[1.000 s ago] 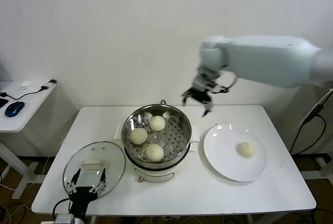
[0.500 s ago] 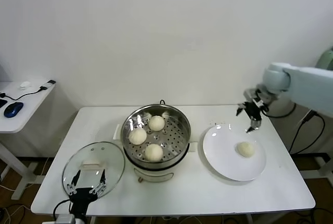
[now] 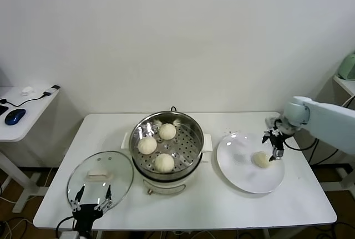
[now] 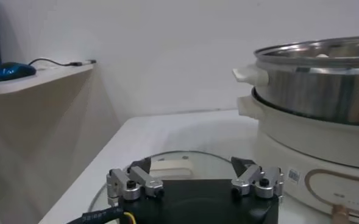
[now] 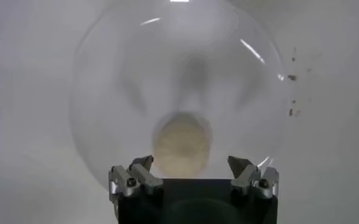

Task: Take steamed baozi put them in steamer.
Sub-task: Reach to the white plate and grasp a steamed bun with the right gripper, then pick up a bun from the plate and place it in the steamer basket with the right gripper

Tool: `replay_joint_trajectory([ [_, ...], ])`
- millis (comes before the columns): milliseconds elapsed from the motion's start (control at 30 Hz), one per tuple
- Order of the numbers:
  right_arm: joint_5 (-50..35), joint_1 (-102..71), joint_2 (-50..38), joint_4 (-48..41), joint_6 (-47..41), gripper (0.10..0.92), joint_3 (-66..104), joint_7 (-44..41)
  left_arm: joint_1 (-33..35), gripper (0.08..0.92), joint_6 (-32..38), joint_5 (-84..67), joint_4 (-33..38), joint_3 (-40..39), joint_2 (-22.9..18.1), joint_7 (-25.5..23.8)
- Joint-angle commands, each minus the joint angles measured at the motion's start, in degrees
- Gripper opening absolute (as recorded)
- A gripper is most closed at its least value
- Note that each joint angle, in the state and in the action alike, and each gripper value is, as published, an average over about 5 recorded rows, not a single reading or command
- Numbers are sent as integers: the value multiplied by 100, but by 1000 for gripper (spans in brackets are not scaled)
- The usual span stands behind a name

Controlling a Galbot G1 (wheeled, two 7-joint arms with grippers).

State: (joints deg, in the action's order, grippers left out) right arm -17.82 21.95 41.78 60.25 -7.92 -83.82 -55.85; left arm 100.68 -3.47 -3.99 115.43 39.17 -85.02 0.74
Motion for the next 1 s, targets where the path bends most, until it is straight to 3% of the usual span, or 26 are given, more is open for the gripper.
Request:
replay_joint_trajectory([
  [33, 212, -808, 91, -385, -154, 823, 516, 99, -1, 823, 2, -6, 12, 7, 7, 0],
  [433, 403, -982, 315, -603, -121, 820, 745, 232, 10, 823, 3, 36, -9, -31, -13, 1],
  [667, 343, -525, 171, -327, -129, 705, 485, 98, 27, 823, 1, 56, 8, -37, -18, 6],
  [800, -78, 210, 76, 134, -172, 681, 88, 59, 47, 823, -2, 55, 48, -30, -16, 8],
  [1000, -1490, 2457, 232, 1237, -381, 679, -1430, 25, 61, 823, -13, 63, 103, -30, -8, 6],
])
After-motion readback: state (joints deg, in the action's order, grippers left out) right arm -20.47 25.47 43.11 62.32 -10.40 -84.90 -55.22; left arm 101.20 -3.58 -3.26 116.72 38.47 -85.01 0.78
